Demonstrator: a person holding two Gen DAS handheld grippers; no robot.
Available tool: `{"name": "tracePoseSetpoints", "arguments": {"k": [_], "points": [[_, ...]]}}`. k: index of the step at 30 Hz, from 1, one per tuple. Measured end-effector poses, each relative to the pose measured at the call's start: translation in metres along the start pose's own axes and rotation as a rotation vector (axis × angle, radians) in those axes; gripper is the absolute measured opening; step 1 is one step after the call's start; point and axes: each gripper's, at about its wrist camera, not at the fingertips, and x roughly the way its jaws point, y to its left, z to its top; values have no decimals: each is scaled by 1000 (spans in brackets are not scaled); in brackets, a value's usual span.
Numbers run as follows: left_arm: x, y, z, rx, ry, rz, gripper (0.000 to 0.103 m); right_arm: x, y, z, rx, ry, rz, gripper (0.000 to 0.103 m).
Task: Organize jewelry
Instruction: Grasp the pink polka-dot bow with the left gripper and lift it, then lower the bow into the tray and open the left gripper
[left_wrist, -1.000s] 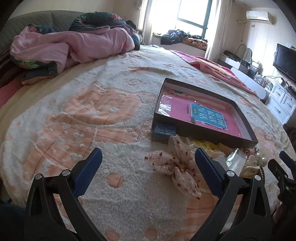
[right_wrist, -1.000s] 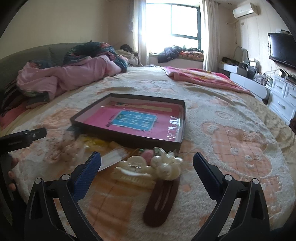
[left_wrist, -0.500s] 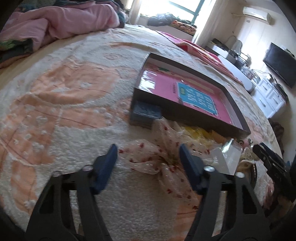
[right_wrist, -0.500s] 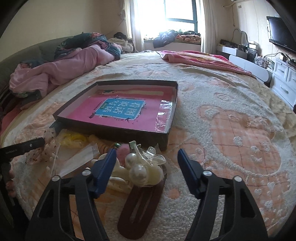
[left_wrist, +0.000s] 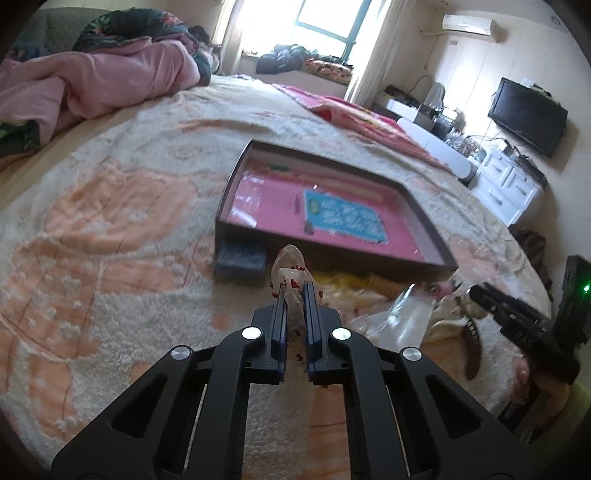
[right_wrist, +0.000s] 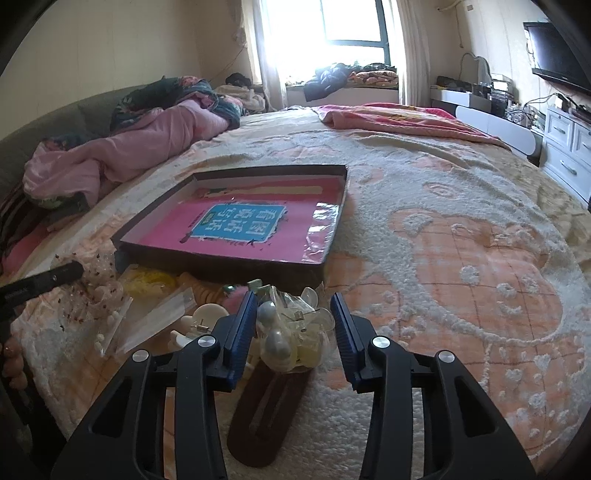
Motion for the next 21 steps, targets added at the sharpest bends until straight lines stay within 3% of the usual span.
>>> {"name": "tracePoseSetpoints", "arguments": {"k": [8,21], "points": [[2,-17,28,24,-41,-33,2,-13,-11,5,12,-52,-9,32],[22,-36,62,79,-80,-51,2,-10,-4,29,4,-71,25,32]]}}
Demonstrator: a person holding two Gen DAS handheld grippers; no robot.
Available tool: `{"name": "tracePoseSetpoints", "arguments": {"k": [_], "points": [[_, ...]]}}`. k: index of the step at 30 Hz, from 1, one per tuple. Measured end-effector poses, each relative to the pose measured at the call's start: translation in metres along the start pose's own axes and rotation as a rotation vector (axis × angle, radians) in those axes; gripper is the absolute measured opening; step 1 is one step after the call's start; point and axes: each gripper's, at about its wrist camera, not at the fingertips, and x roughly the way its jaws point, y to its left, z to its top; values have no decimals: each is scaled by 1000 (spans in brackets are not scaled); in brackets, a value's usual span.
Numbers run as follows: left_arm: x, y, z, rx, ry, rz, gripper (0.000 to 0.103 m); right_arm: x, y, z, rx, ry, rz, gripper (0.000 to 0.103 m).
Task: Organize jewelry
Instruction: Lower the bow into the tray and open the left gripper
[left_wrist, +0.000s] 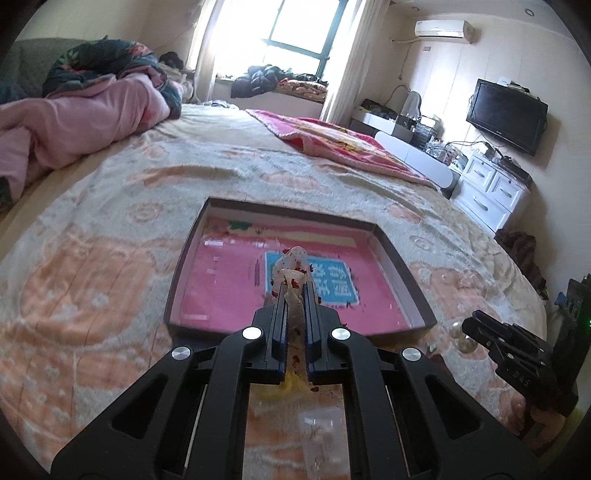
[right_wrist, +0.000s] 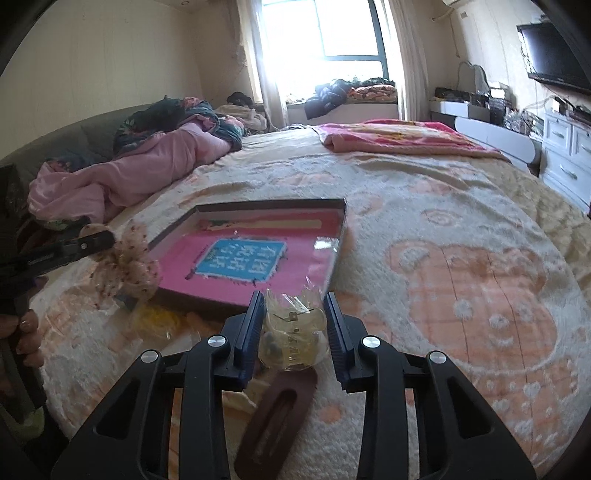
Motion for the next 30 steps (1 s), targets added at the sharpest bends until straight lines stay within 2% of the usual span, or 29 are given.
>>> {"name": "tracePoseSetpoints", "arguments": {"k": [6,15,23,30], "points": [[16,5,13,4,-3,9,2,9,7,21,-22,-24,5,32],[47,20,21,-6,21,44,2,44,15,48,-51,-24,1,31],[70,30,12,9,73,75,3,84,18,56,-68,44,1,31],[84,36,3,18,119,92,3,105,20,49,-80,103,-10,31]]}}
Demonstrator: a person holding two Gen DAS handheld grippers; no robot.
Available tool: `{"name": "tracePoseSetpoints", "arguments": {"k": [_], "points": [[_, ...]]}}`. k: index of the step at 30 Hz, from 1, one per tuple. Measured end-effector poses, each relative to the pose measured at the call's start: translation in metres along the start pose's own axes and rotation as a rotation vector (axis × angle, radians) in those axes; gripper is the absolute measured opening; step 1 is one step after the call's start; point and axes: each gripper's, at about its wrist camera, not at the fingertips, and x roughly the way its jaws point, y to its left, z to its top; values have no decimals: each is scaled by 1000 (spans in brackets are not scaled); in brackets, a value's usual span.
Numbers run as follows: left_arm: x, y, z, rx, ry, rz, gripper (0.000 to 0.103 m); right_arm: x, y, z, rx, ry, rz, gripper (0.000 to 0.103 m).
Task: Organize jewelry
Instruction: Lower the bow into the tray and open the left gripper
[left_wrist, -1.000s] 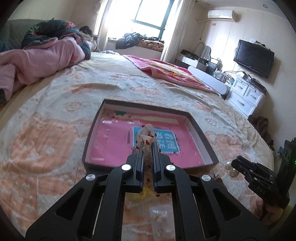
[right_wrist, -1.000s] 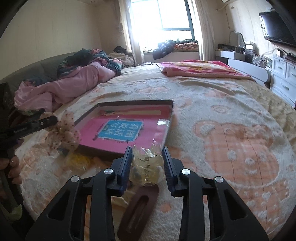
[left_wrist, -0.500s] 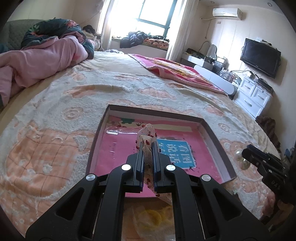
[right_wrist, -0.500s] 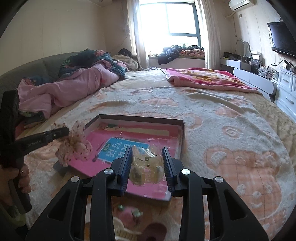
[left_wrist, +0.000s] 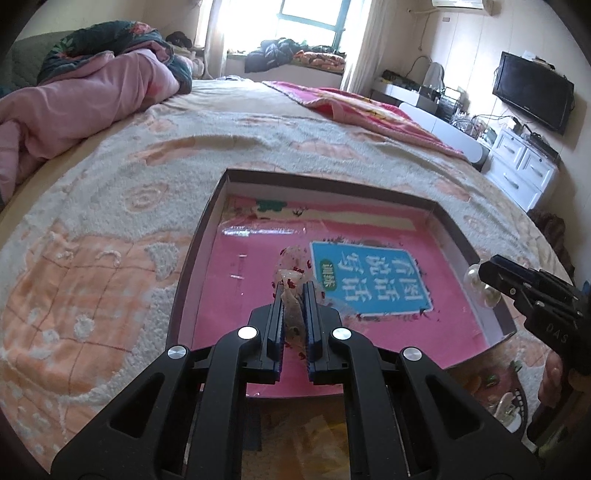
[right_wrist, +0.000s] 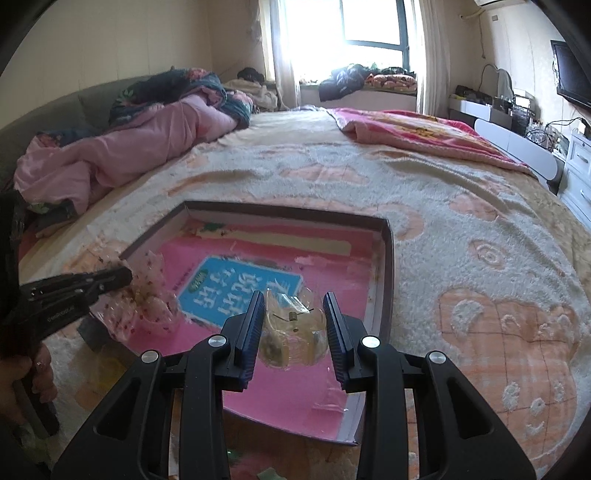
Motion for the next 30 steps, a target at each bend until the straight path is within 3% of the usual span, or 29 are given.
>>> {"name": "tracePoseSetpoints", "arguments": {"k": [7,11,15,19,23,30], "points": [[0,3,-5,-5,12,8,16,13,-3,-11,-2,53,-2,31],[-2,5,-10,-17,18,39,34,13,-5,-14,7,56,-4,33],[-6,7,-13,-28,17,42,44,11,-5,-16,4,46,-6,35],[-12,6,-14,-28,3,61,67,7,-6,-18,6,32,-23,58],[-21,4,-18,-29,-19,77,89,-2,-5,-20,-4,-3,-44,75],[-37,1,-18,-42,-45,80,92,-19,-9,-24,29,-62,-62,91]]}}
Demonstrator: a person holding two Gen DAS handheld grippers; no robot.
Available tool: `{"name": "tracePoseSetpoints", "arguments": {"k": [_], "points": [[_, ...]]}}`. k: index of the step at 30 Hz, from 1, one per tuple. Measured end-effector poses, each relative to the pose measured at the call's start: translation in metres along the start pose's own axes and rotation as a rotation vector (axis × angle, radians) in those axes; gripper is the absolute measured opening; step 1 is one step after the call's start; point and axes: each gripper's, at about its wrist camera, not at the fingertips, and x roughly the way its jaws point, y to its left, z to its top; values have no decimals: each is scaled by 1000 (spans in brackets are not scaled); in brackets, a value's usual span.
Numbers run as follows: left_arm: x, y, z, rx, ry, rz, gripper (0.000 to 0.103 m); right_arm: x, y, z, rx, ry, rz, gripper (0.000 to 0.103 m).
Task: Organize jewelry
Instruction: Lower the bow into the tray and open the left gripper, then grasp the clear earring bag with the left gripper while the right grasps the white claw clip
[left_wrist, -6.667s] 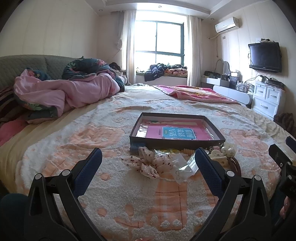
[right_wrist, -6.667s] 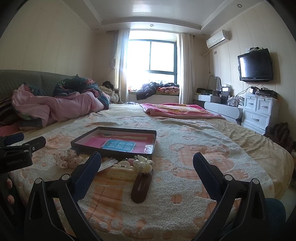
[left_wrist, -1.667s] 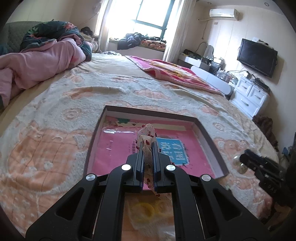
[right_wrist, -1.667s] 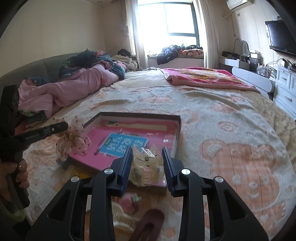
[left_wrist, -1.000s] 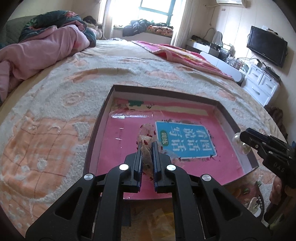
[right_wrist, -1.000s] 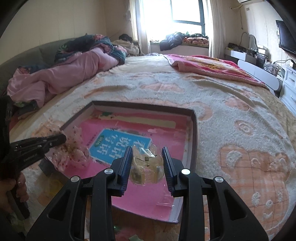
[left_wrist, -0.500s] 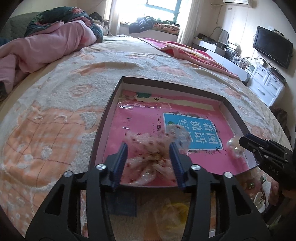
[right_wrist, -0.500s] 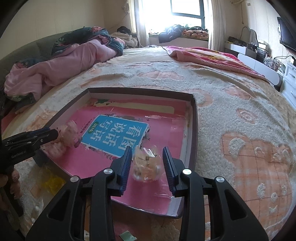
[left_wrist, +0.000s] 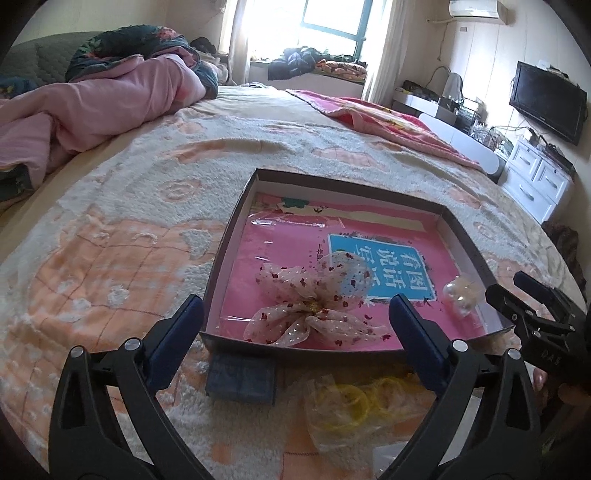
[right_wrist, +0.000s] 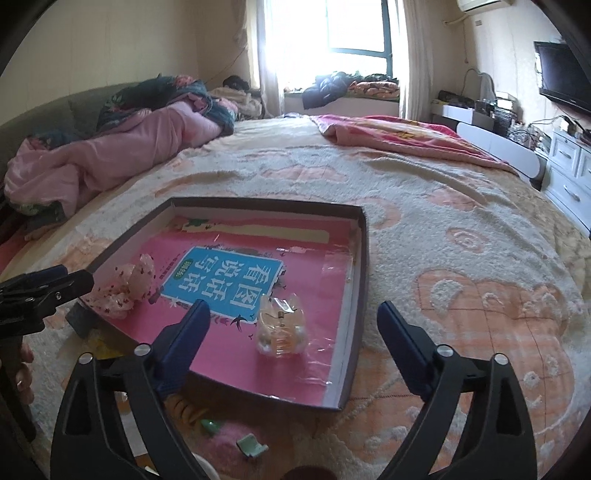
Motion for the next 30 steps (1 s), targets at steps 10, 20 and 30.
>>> {"name": "tracePoseSetpoints", "arguments": {"k": [10,20,30], "points": [[-34,-4,0,-4,-91,3,92,-34,4,-5,-4,-108,-31,94],[-61,-7,-7,-12,-176,-7,92,-67,15,-10,-31,-200,-31,95],[-82,-7,-22,-7,-206,-14,92,-92,31,-24,-94,-230,-10,96]]}}
